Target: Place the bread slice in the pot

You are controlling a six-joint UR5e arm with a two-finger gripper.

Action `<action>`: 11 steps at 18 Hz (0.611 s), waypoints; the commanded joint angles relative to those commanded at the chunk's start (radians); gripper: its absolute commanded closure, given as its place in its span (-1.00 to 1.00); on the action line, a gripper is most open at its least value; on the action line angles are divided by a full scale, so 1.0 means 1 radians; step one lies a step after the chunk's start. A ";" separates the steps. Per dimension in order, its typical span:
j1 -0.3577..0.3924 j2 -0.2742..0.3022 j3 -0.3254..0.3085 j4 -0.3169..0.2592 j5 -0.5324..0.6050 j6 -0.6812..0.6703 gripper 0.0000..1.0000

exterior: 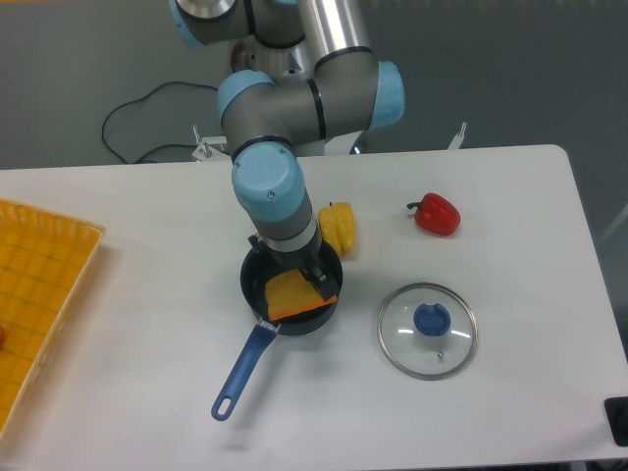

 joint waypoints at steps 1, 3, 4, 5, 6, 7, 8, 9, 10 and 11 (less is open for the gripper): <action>0.000 0.000 0.003 0.002 -0.002 -0.002 -1.00; -0.002 -0.002 0.024 0.009 0.000 0.002 -1.00; -0.002 -0.006 0.044 0.012 -0.002 0.003 -1.00; -0.002 -0.006 0.055 0.012 -0.003 0.005 -1.00; -0.002 -0.005 0.055 0.012 -0.006 0.005 -1.00; -0.002 -0.003 0.055 0.014 -0.009 0.006 -1.00; -0.002 -0.003 0.055 0.014 -0.015 0.006 -1.00; 0.000 -0.003 0.054 0.014 -0.020 0.006 -1.00; -0.002 -0.002 0.051 0.014 -0.020 0.006 -1.00; -0.002 0.000 0.049 0.014 -0.018 0.006 -1.00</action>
